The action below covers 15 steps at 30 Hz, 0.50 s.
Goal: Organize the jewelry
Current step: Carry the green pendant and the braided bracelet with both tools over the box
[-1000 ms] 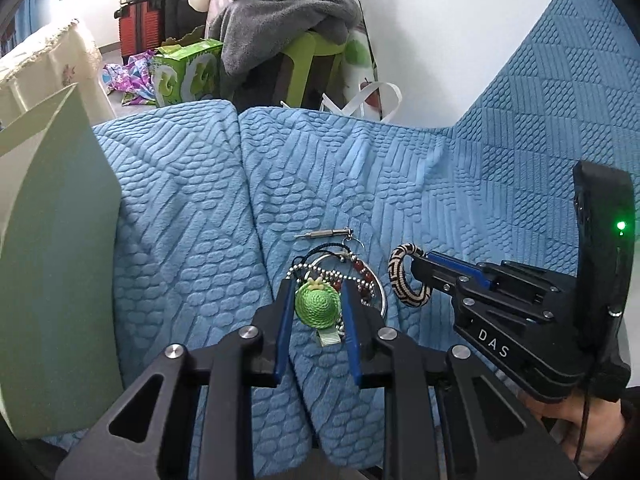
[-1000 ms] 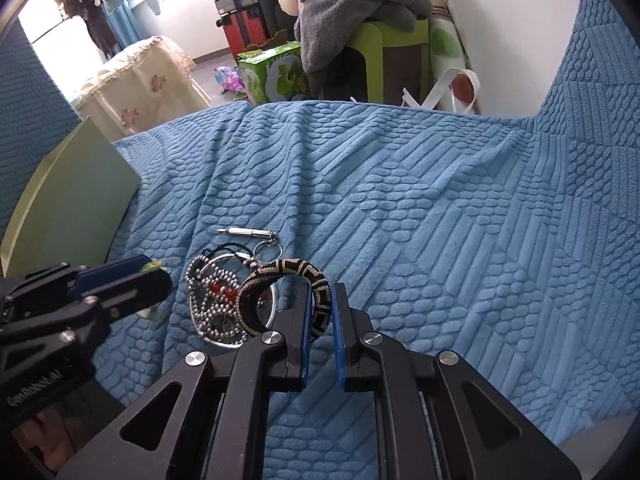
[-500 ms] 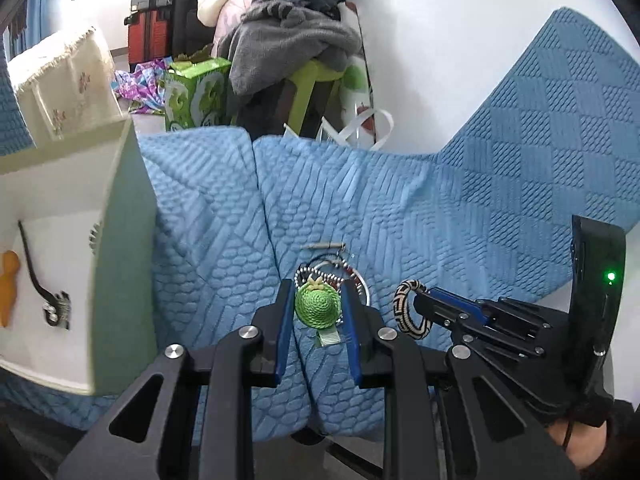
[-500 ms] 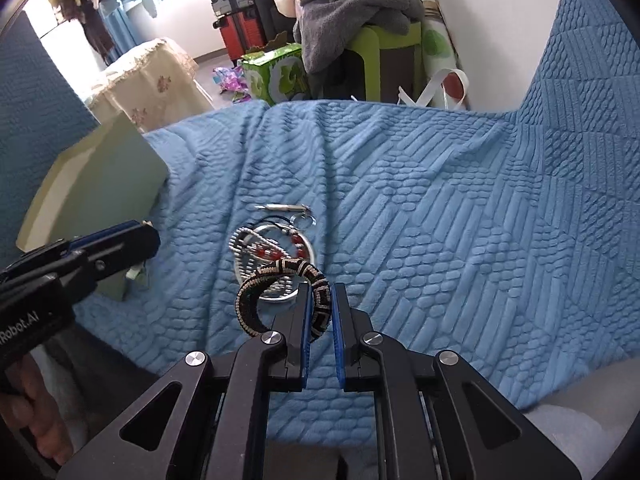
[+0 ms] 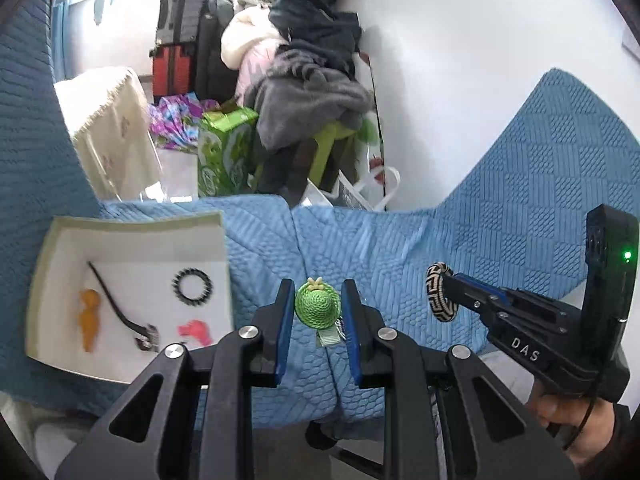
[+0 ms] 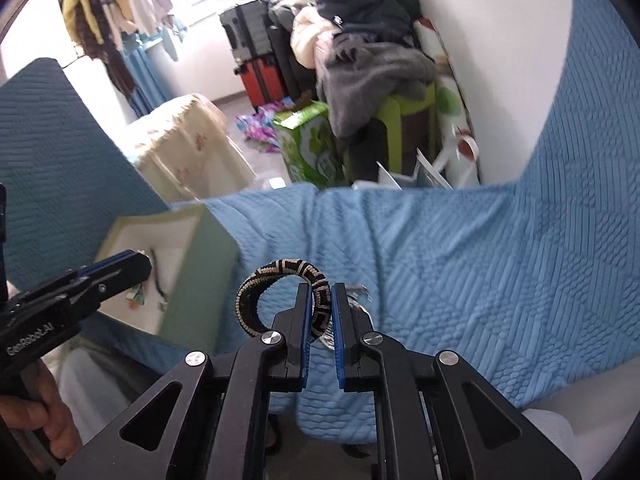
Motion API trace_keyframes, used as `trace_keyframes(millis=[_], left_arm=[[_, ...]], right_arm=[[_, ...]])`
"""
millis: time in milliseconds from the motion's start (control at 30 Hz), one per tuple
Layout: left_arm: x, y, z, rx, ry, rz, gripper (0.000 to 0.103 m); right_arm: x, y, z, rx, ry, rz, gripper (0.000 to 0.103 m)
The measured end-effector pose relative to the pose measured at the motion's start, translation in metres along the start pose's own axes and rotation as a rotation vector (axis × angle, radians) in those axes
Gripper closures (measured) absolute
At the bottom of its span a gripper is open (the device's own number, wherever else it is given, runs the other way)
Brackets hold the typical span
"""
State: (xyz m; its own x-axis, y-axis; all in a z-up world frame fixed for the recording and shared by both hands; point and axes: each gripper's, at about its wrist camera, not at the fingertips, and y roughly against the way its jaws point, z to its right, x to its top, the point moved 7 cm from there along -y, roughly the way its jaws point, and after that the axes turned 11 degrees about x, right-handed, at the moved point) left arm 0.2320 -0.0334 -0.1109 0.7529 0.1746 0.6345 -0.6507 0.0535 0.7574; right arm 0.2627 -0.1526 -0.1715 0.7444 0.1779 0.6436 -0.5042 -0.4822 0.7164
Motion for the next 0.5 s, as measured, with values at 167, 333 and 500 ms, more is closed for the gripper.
trace_keyframes(millis=[167, 333, 500], left_arm=[[0.015, 0.030, -0.010, 0.033, -0.031, 0.057, 0.079], [0.036, 0.051, -0.027, 0.040, -0.025, 0.110, 0.079], [0.037, 0.049, -0.044, 0.078, -0.036, 0.121, 0.079]], right_arm=[[0.022, 0.013, -0.031, 0.023, 0.038, 0.040, 0.095], [0.047, 0.024, -0.065, 0.052, 0.076, 0.077, 0.095], [0.062, 0.021, -0.092, 0.070, 0.119, 0.093, 0.095]])
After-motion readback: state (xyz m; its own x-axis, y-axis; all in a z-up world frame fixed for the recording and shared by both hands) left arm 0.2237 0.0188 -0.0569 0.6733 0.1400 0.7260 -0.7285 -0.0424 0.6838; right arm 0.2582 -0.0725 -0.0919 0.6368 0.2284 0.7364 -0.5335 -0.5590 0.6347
